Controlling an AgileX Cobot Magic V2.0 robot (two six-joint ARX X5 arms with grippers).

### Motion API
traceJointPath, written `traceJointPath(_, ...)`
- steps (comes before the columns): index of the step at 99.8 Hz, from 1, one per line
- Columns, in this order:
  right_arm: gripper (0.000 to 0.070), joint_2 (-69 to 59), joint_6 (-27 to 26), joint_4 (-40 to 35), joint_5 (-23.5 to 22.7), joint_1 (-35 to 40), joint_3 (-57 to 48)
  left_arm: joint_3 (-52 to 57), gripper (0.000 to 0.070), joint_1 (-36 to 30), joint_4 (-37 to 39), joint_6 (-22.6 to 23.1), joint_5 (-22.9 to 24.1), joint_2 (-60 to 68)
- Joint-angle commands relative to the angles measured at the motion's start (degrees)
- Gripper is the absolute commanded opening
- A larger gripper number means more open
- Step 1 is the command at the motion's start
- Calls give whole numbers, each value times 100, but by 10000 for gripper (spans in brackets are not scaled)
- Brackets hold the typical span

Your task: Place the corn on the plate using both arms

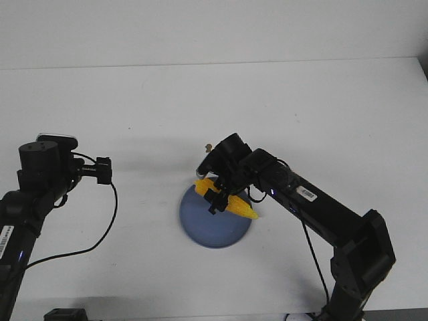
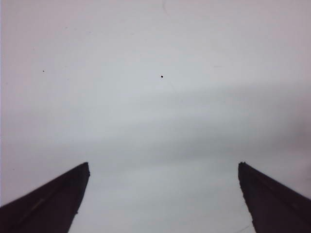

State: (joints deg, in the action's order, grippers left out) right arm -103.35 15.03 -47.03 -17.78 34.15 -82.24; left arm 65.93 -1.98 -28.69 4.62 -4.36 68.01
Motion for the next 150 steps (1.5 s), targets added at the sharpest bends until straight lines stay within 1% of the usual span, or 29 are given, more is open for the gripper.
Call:
traceJointPath(1, 493, -127, -72, 28, -11, 57, -101, 77, 625, 15, 46, 48, 11, 52)
traceJointPath(6, 556, -127, -72, 28, -11, 57, -101, 77, 625, 15, 46, 48, 13, 52)
traceJointPath(9, 572, -127, -72, 28, -11, 59, -101, 77, 625, 15, 44, 48, 13, 52)
traceJointPath(41, 572, 59, -116, 70, 55, -9, -101, 77, 625, 15, 50, 55, 11, 52)
traceJointPath(49, 572, 249, -144, 74, 195, -101, -101, 77, 625, 15, 50, 70, 13, 52)
traceJointPath(59, 572, 566, -225, 94, 518, -289, -101, 77, 625, 15, 61, 74, 11, 52)
traceJointPath(67, 572, 863, -304, 76, 654, -527, -101, 77, 625, 15, 133, 70, 13, 52)
traceJointPath(98, 571, 2339, -468, 81, 734, -1875, -83, 77, 625, 15, 181, 33, 13, 52)
traceJointPath(113, 571, 3112, -614, 293, 734, -2481, 63, 77, 624, 15, 208, 17, 11, 46)
traceJointPath(131, 571, 4017, -662, 745, 748, -2887, 662, 77, 624, 15, 278, -111, 11, -162)
traceJointPath(150, 571, 5038, -822, 1482, 791, -2975, 1930, 72, 620, 26, 461, -103, 11, -638)
